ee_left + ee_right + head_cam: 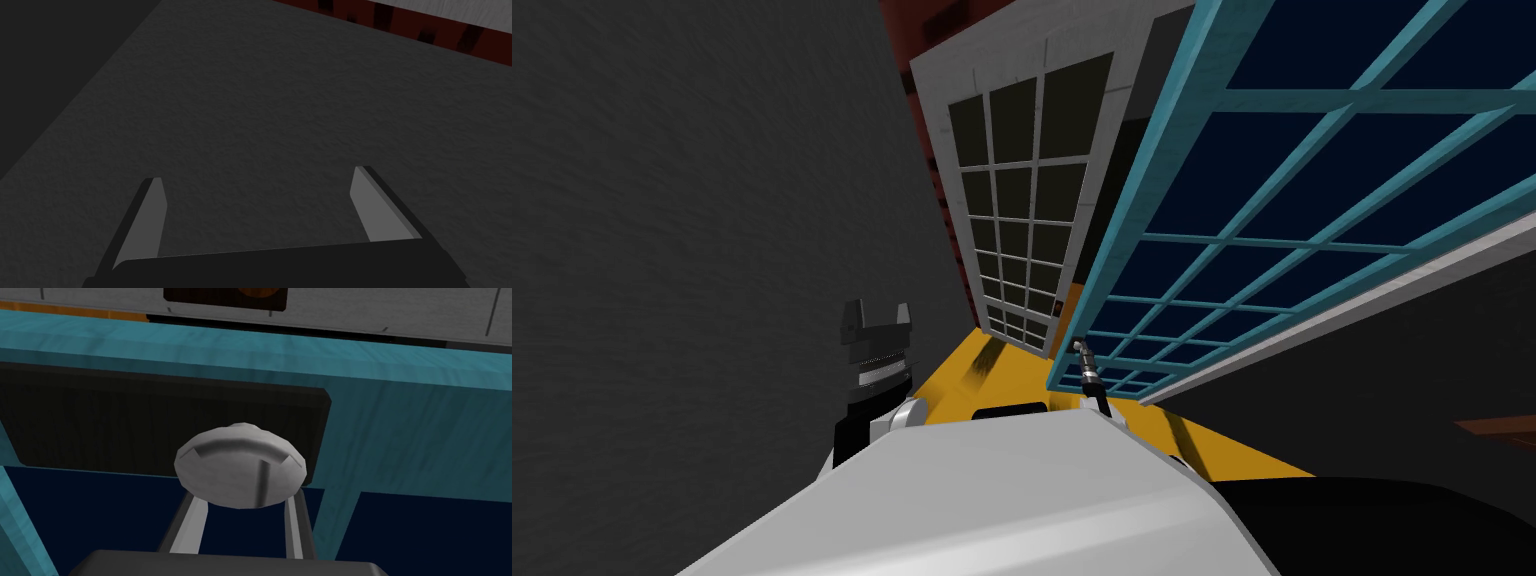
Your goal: Pull the door open
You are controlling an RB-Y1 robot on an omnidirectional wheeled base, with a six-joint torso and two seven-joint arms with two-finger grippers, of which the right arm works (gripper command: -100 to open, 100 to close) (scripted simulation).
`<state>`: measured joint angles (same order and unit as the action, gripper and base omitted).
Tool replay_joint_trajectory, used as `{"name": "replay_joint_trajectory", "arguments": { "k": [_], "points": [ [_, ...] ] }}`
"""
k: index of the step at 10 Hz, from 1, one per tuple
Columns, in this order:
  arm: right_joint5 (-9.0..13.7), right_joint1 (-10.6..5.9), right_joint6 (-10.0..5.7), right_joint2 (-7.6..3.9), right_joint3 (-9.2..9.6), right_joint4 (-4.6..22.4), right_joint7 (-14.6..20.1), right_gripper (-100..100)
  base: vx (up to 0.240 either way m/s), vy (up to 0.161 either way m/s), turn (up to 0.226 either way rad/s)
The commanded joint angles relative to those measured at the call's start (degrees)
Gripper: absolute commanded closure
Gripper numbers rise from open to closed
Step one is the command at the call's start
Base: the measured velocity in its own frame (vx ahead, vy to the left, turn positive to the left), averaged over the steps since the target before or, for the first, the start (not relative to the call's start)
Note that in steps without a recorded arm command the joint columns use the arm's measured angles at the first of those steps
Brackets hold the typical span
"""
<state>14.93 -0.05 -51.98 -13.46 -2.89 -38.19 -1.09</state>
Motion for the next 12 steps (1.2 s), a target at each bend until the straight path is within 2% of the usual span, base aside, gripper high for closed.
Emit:
{"name": "replay_joint_trajectory", "arguments": {
  "k": [1,3,6,7,12],
  "points": [
    [-0.27,0.94,1.29,0.96,0.72,-2.86,-0.24,100,0.0,0.0,0.0],
    [1.66,1.1,1.33,0.87,1.84,-3.46,3.83,100,-0.027,-0.016,0.062],
    [1.66,1.1,1.33,0.87,1.84,-3.0,4.54,100,-0.019,-0.014,0.009],
    [2.62,1.17,1.35,0.83,2.4,-3.69,6.93,100,-0.016,-0.01,0.049],
    [2.62,1.17,1.35,0.83,2.4,-3.69,6.93,100,-0.006,0.0,0.007]
  ]
}}
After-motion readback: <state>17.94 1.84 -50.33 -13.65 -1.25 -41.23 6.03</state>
